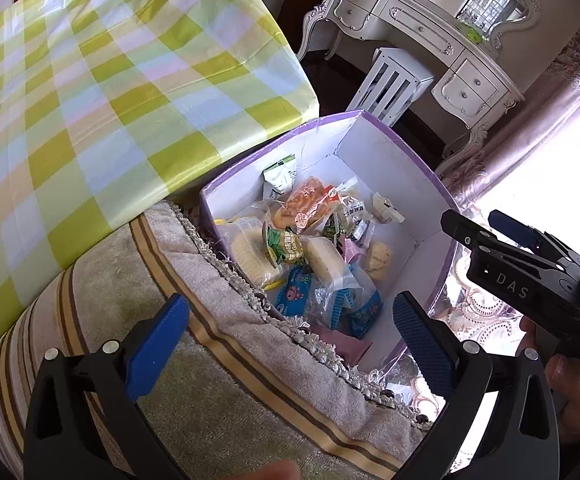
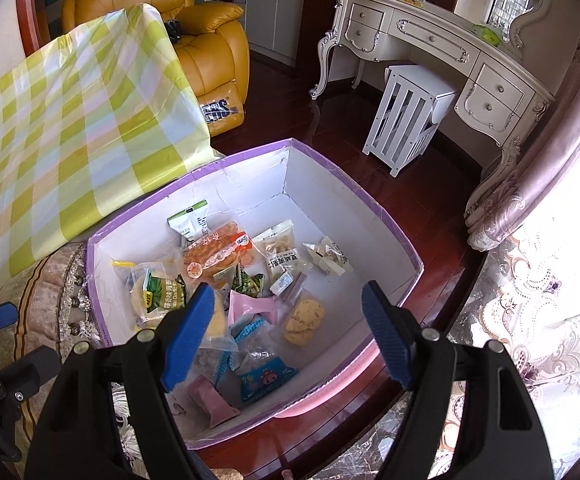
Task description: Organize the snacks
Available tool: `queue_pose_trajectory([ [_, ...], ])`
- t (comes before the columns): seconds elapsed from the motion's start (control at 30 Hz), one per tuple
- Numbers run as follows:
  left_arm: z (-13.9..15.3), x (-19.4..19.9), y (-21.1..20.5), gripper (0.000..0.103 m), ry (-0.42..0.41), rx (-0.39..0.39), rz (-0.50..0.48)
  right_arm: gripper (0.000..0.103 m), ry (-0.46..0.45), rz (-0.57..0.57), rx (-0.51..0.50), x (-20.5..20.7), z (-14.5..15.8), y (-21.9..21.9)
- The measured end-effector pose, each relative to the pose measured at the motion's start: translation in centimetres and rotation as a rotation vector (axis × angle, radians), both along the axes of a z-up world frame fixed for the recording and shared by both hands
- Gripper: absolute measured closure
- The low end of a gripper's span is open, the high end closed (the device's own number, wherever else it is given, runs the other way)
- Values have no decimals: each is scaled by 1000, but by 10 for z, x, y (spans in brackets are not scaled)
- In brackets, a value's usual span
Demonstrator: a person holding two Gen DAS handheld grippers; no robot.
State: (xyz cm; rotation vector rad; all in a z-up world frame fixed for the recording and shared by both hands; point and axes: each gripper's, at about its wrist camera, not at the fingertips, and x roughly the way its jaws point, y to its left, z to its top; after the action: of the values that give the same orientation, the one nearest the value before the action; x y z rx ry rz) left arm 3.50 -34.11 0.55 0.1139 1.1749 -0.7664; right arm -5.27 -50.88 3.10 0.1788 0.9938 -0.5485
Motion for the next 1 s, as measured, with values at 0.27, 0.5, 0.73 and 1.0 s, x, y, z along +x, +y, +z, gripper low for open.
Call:
queue_pose_trajectory([
  [0.27, -1, 1, 1, 4, 23, -16, 13, 27, 5, -3, 7, 1, -3, -1],
  [0.5, -2, 1, 1, 4, 23, -13, 12, 27, 4, -1, 8, 1, -4, -1],
  [0.73, -2, 1, 1, 4, 23, -12, 12, 27, 6, -2, 9, 1, -4, -1],
  [1.0, 3, -1, 0, 4, -18, -29, -3, 27, 2, 2, 26, 1, -4, 1],
])
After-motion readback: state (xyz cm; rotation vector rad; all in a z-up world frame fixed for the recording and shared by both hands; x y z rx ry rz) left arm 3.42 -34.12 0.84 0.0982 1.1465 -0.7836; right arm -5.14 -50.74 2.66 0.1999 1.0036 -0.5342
